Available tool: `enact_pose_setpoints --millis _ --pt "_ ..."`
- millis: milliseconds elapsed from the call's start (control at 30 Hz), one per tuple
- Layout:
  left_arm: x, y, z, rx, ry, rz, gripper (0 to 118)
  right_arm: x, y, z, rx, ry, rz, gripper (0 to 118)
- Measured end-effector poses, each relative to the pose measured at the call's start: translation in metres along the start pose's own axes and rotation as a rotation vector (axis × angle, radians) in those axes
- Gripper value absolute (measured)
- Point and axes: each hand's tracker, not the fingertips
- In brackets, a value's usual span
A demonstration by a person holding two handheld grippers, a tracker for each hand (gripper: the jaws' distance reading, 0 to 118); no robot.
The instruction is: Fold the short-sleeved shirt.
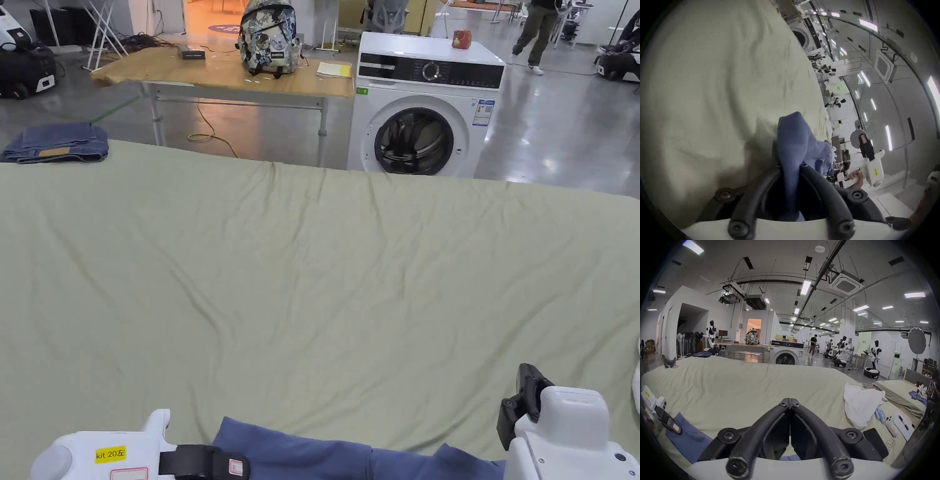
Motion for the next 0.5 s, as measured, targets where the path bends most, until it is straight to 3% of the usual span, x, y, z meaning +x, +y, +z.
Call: enact_pose_setpoints --millis 267,500 --pt "0.053 0.011 0.057 0.072 0.036 -0.084 3 0.003 0.000 0.000 -0.003 0.003 0.005 0" --pt "0.102 0.021 0.121 0.187 0.229 -0.087 3 0.001 0.002 -0.001 0.006 0.020 0.002 0"
